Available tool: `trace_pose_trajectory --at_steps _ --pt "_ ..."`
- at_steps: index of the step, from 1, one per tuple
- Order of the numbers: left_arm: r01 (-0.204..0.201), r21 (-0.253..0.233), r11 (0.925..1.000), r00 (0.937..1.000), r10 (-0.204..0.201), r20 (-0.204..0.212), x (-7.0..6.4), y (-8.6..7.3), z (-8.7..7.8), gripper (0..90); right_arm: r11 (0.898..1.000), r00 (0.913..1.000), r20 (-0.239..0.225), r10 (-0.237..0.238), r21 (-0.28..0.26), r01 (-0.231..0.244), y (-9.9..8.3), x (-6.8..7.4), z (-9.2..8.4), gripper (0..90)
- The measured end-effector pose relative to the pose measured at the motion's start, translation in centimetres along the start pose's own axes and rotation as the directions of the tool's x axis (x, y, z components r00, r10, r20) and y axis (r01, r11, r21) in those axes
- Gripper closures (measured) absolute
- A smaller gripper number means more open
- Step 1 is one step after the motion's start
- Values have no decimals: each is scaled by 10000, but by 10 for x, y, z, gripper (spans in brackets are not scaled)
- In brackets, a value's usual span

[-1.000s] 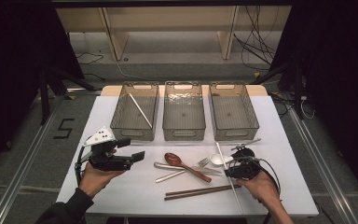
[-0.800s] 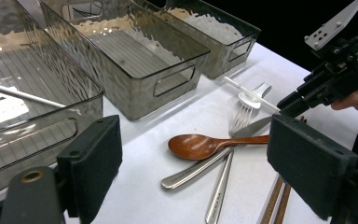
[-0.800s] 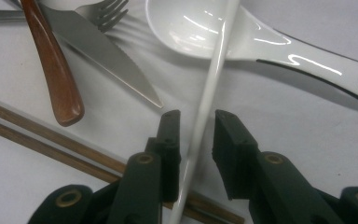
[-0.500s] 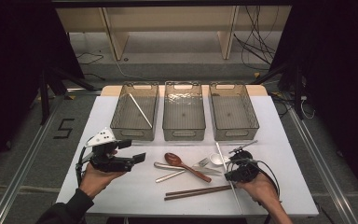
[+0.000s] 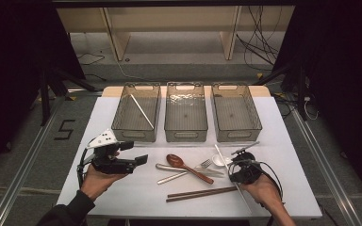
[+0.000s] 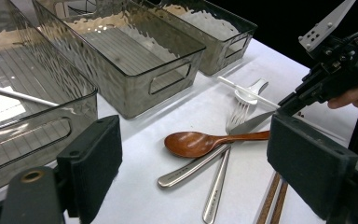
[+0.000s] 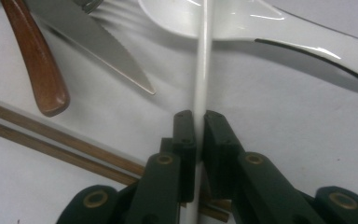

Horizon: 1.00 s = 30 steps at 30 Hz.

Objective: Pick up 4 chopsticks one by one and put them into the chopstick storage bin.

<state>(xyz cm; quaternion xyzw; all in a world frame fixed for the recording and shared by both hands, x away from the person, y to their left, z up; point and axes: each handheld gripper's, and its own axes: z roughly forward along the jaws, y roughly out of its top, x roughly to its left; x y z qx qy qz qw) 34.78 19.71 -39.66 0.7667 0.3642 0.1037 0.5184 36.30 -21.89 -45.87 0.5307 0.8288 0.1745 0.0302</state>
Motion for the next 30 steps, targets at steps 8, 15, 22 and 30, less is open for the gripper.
trace_pose_trajectory --at_steps 8,15,22,30 --pt "-2 4 10000 10000 2 20 0 0 0 175 9998 9994 272 -207 -15 208 1 2 -1 859" --pt "88 -15 10000 10000 -88 3 1 0 1 175 9966 9990 289 -347 -736 367 3 1 -14 860" --pt "60 30 10000 10000 -60 10 1 0 2 175 9840 9981 191 -588 -1672 612 5 11 -28 859" --pt "110 113 9999 9999 -109 -35 0 0 6 175 9608 9931 -108 -1168 -2544 1103 11 31 -37 859"
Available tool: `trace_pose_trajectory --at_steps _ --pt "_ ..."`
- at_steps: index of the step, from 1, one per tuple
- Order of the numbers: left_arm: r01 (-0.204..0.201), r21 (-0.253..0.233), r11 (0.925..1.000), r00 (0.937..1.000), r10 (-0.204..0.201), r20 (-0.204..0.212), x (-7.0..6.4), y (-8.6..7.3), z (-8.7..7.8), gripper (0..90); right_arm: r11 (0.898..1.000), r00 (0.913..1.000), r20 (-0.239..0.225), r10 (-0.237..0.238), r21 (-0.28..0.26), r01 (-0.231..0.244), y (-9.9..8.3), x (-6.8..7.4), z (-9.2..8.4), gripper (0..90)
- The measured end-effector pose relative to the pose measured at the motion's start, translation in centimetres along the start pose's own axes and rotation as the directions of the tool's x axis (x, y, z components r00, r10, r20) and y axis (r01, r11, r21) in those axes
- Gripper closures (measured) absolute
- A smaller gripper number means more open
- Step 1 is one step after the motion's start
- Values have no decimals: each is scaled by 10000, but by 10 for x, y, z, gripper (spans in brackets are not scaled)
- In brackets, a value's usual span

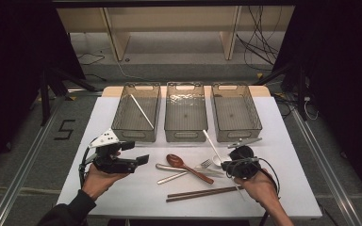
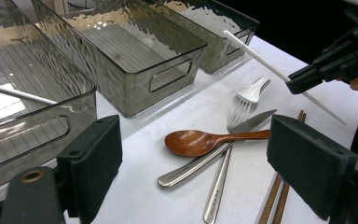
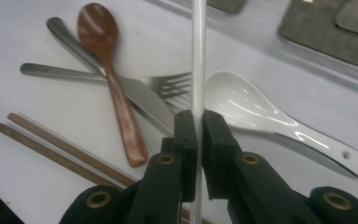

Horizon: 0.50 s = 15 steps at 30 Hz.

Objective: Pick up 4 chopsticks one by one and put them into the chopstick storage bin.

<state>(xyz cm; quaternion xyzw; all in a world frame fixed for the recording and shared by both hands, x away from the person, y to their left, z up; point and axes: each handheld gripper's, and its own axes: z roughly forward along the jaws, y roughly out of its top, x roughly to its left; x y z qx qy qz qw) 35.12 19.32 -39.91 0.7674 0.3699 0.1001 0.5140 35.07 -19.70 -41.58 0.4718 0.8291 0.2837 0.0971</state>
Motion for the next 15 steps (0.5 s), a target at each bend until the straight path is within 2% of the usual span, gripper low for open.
trace_pose_trajectory --at_steps 4,7,10,15 --pt "140 -96 9999 9997 -138 185 -3 2 3 175 9990 9994 -255 -243 -387 234 5 10 0 858" --pt "91 -108 9999 9994 -87 331 -8 5 8 176 9957 9986 -350 -408 -841 377 9 16 -4 858" --pt "-85 -130 9999 9992 90 398 -12 9 11 175 9923 9973 -615 -404 -1193 328 11 18 -6 858" --pt "266 -381 9989 9975 -240 667 -14 17 16 177 9872 9951 -935 -313 -1590 161 12 19 -9 858"
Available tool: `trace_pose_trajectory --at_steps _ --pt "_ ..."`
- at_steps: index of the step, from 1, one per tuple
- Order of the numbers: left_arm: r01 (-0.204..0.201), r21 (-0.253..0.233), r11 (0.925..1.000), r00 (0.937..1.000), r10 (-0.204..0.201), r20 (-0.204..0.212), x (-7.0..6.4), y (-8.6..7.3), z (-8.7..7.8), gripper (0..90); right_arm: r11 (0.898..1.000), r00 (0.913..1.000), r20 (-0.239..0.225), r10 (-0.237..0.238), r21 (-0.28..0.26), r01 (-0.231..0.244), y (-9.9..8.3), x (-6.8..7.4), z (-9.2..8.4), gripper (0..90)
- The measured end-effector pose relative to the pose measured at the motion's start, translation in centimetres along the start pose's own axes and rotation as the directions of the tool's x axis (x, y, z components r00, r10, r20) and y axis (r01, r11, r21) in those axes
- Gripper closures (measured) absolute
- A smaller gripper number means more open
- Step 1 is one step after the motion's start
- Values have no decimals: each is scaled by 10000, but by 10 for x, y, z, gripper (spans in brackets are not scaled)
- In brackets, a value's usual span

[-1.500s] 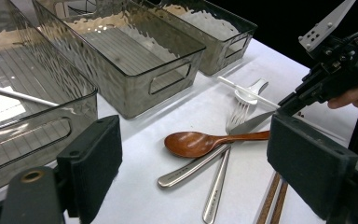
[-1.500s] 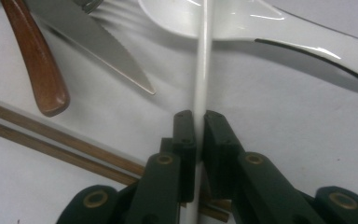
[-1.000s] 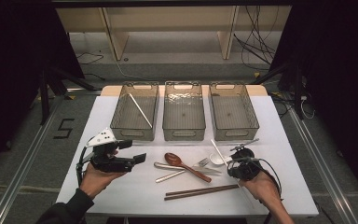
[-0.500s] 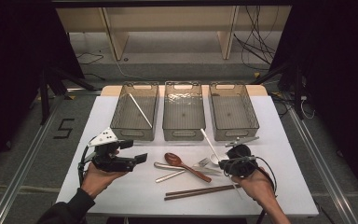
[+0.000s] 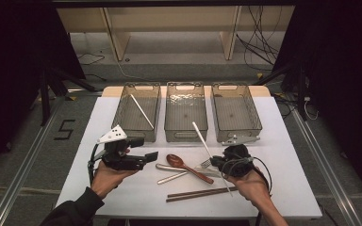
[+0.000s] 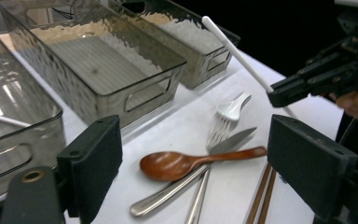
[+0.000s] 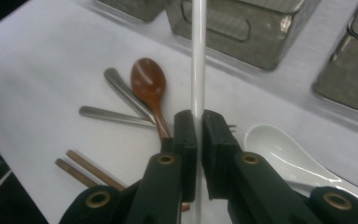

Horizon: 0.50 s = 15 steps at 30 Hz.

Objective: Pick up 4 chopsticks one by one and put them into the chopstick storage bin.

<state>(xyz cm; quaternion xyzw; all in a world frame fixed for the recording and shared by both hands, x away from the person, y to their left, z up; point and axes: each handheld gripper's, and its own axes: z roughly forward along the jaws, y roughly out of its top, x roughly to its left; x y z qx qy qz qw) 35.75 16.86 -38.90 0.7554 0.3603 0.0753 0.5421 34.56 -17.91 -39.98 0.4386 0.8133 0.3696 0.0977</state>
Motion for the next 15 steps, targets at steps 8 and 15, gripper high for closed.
trace_pose_trajectory --at_steps 8,15 --pt "-139 405 9991 9991 122 408 -13 6 25 179 9990 9992 -307 -246 -378 234 6 12 2 858" --pt "212 585 9981 9964 -259 809 -18 9 45 181 9975 9979 -470 -437 -584 410 9 21 6 857"
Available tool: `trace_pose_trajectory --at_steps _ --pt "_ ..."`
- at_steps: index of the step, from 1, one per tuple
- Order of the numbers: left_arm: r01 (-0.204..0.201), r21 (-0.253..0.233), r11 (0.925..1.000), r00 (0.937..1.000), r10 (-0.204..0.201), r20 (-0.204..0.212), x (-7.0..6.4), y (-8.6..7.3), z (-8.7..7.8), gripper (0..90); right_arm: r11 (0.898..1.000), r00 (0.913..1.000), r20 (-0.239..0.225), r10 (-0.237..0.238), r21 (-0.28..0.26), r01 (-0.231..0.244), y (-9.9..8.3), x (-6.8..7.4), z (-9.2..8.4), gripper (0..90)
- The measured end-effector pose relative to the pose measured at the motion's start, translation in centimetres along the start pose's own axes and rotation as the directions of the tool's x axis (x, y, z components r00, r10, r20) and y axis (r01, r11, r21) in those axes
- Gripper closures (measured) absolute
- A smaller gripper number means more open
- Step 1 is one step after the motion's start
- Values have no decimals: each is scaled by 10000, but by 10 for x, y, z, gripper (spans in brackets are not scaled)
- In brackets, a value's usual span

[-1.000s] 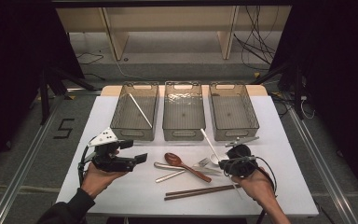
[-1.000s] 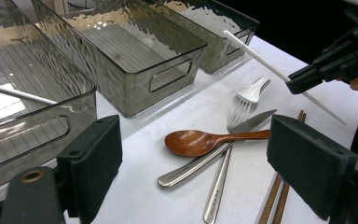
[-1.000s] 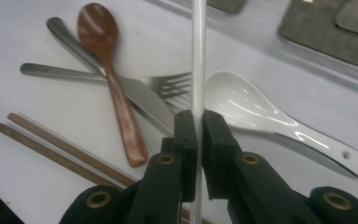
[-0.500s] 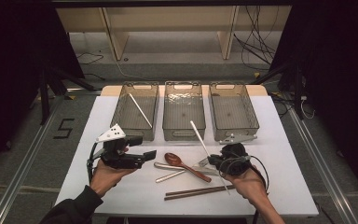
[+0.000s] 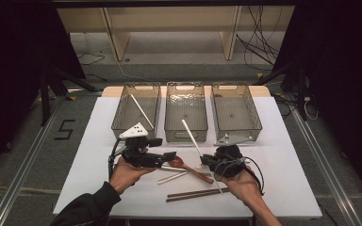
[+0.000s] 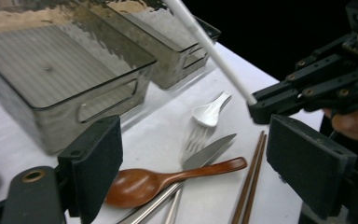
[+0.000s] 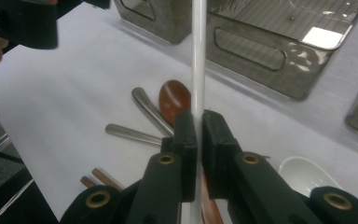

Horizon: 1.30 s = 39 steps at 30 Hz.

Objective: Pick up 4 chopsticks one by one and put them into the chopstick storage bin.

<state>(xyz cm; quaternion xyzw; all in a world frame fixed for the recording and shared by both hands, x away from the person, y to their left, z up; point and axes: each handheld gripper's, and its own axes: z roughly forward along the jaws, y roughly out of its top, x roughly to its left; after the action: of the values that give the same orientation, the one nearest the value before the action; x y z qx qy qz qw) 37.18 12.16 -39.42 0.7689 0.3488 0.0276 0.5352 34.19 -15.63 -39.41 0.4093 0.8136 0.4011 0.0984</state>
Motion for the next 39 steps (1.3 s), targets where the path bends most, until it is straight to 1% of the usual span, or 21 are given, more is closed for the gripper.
trace_pose_trajectory --at_steps 2,5,7,10,11,13,16,18,19,23,27,33,36,39 --pt "-8 89 10000 10000 7 100 -2 2 5 186 10000 9999 -84 -62 -65 61 1 2 2 857" --pt "152 105 9998 9997 -154 208 -4 4 11 191 9998 9997 -173 -149 -153 146 1 6 4 857" --pt "179 112 9998 9996 -181 226 -6 5 15 197 9995 9994 -252 -217 -255 211 1 8 4 857" --pt "280 207 9994 9987 -288 429 -8 7 21 211 9989 9989 -312 -338 -334 328 2 12 5 857" --pt "337 219 9992 9981 -348 510 -9 7 22 222 9987 9988 -330 -372 -368 359 2 13 5 857" --pt "328 208 9992 9980 -339 535 -10 7 24 245 9983 9985 -367 -406 -433 390 2 14 5 857" --pt "645 157 9978 9951 -655 739 -10 7 26 287 9977 9981 -410 -467 -502 446 2 16 6 857" --pt "707 171 9974 9950 -717 698 -9 7 27 322 9974 9976 -462 -519 -531 494 2 18 6 857" --pt "748 148 9971 9943 -758 749 -8 7 27 345 9971 9973 -485 -553 -546 526 2 19 6 857" --pt "1110 162 9937 9881 -1121 1054 -6 6 28 408 9964 9964 -526 -664 -565 634 2 23 8 857" --pt "1183 228 9927 9847 -1203 1264 -6 5 29 462 9956 9957 -547 -751 -601 718 3 25 10 857" --pt "1149 280 9930 9835 -1177 1371 -6 6 29 549 9945 9945 -608 -851 -668 810 3 28 11 857" --pt "1091 383 9933 9827 -1136 1465 -6 5 30 573 9940 9944 -617 -862 -734 816 3 28 10 857" --pt "1098 408 9931 9825 -1147 1471 -8 5 32 609 9934 9940 -628 -894 -781 844 3 29 10 856"
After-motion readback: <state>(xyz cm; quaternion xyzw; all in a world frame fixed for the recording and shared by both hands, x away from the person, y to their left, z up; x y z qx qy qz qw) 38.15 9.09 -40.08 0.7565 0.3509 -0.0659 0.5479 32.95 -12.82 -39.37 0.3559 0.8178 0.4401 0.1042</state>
